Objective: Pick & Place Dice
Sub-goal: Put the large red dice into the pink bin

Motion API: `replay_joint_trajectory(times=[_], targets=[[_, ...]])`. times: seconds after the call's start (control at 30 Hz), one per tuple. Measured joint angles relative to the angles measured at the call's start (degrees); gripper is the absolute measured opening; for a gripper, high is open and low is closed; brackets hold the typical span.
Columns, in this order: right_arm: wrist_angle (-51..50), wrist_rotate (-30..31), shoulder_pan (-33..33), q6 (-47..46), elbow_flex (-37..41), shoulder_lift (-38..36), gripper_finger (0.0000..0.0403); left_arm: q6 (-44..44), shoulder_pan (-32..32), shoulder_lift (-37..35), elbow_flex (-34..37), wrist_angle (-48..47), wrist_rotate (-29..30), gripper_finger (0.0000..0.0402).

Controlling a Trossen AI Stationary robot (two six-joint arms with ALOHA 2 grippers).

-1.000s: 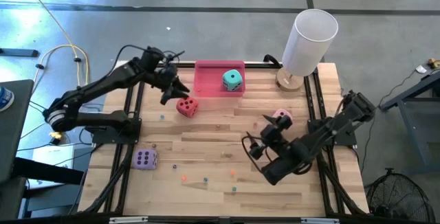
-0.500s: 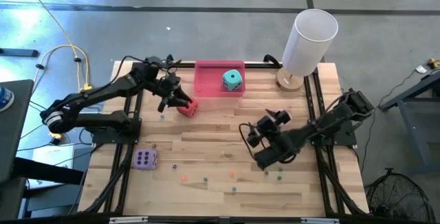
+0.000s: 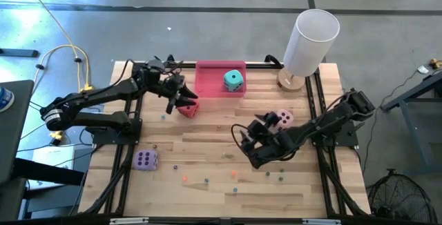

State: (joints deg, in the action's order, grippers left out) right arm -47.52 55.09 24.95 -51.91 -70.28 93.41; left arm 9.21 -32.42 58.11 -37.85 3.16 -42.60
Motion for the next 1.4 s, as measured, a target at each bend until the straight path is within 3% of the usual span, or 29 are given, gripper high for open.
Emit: replay_joint_trajectory(times=[0.33, 0.5, 0.77, 0.9, 0.97, 1.2, 1.27, 1.4], targets=[[0.2, -2.6, 0.0, 0.1, 0.0, 0.0, 0.0400, -2.8, 1.8, 0.0, 0.0, 0.4, -1.4, 0.0190], [0.2, -2.7, 0.0, 0.8, 0.0, 0.0, 0.0400, -5.2, 2.6, 0.0, 0.0, 1.1, 0.9, 0.0210], [0.2, -2.8, 0.0, 0.7, 0.0, 0.0, 0.0400, -7.9, 3.6, 0.0, 0.0, 1.4, 4.6, 0.0304], [0.3, -2.8, 0.0, 0.7, 0.0, 0.0, 0.0400, -7.9, 5.9, 0.0, 0.0, 1.4, 10.5, 0.0364], [0.4, -2.8, 0.0, 0.6, 0.0, 0.0, 0.0400, -6.7, 7.2, 0.0, 0.0, 1.4, 16.6, 0.0388], [0.4, -2.8, 0.0, 0.7, 0.0, 0.0, 0.0400, 0.6, 11.7, 0.0, 0.0, 1.4, 41.4, 0.0392], [0.4, -2.8, 0.0, 0.7, 0.0, 0.0, 0.0400, 0.5, 12.3, 0.0, 0.0, 1.4, 44.7, 0.0392], [0.4, -2.8, 0.0, 1.1, 0.0, 0.0, 0.0400, -0.7, 13.3, -0.2, 0.0, 0.7, 44.2, 0.0391]])
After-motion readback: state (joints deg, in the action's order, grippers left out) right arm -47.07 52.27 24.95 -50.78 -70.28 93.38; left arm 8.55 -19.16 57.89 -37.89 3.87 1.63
